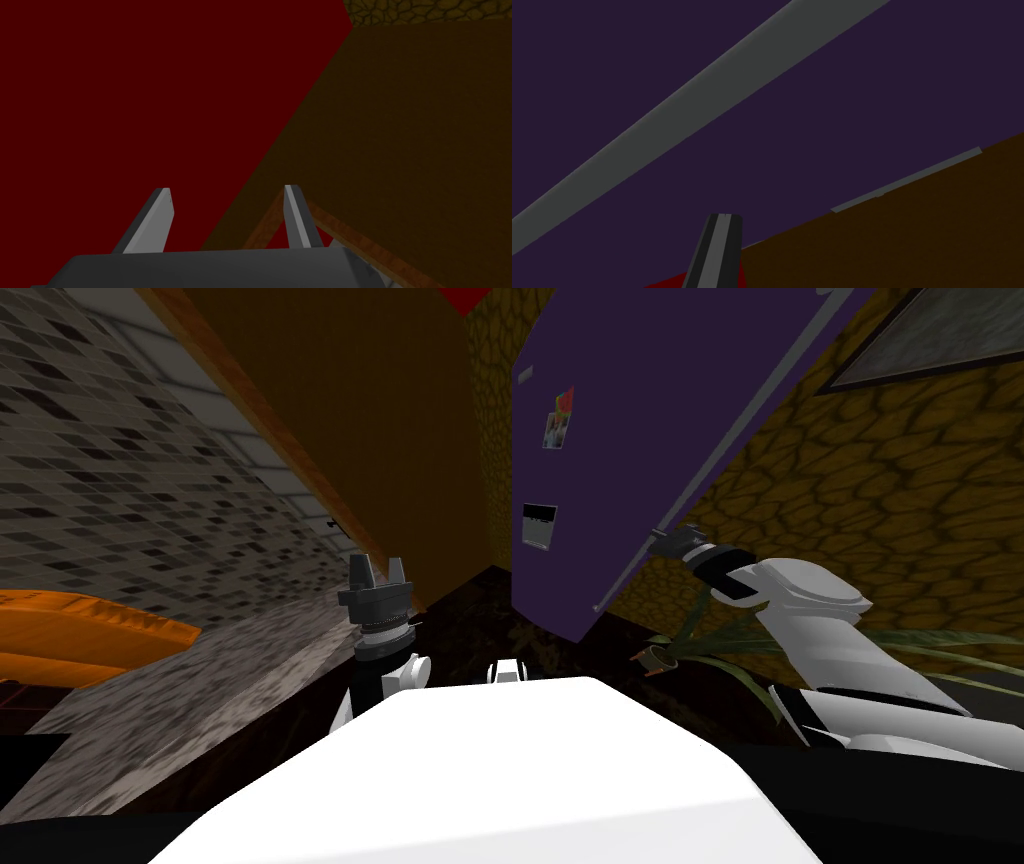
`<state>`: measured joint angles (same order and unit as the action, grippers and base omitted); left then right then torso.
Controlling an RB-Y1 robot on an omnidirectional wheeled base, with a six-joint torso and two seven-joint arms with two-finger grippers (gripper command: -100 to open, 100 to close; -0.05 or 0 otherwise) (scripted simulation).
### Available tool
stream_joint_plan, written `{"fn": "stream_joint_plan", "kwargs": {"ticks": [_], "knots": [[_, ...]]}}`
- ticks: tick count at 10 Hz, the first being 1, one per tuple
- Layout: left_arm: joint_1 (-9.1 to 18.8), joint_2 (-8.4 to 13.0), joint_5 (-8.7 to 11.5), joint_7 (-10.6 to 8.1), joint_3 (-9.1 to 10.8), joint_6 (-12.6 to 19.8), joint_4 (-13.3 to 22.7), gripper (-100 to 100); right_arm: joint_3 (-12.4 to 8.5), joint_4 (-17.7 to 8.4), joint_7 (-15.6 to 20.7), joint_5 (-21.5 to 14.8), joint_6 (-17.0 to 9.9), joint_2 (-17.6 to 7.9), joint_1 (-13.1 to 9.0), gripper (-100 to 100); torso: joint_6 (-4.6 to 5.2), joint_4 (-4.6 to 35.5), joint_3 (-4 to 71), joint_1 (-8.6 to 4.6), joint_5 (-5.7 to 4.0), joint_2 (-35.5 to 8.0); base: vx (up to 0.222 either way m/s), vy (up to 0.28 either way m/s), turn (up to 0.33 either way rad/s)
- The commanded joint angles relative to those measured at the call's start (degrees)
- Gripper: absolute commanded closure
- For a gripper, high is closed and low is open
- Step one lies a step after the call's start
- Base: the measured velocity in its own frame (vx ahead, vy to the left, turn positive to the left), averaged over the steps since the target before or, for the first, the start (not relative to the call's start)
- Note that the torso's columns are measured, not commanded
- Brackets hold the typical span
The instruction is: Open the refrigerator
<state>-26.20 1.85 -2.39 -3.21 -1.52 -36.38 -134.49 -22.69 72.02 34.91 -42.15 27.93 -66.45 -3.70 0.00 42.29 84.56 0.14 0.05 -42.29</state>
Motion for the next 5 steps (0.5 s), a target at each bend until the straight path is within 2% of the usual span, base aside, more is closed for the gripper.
{"fn": "stream_joint_plan", "kwargs": {"ticks": [1, 2, 3, 5], "knots": [[0.0, 0.0, 0.0, 0.0, 0.0, 0.0, 0.0, 0, -0.9, 1.1, 0.7, 2.0, -0.7, 0.0, 4.0, 100, 0.01, 0.0, 0.0, -0.2, -0.05, 0.0, -0.005, 0.022, -0.002], [0.0, 0.0, 0.0, 0.0, 0.01, 0.0, 0.0, 0, -3.3, 3.7, 3.5, 4.6, -3.7, 0.1, 5.7, 100, 0.01, 0.0, 0.0, -0.39, -0.12, 0.0, -0.004, 0.119, 0.076], [0.0, 0.0, 0.0, 0.0, 0.0, 0.0, 0.0, 0, -4.1, 4.9, 3.8, 6.2, -4.2, 0.1, 7.6, 100, -0.01, 0.0, 0.0, 0.0, -0.03, 0.0, -0.003, 0.147, 0.031], [0.0, 0.0, 0.0, 0.0, 0.0, 0.0, 0.0, 0, -4.1, 4.9, 3.8, 7.1, -4.2, 0.1, 10.4, 100, 0.01, 0.0, 0.0, -0.21, -0.05, 0.0, -0.003, 0.043, -0.007]]}}
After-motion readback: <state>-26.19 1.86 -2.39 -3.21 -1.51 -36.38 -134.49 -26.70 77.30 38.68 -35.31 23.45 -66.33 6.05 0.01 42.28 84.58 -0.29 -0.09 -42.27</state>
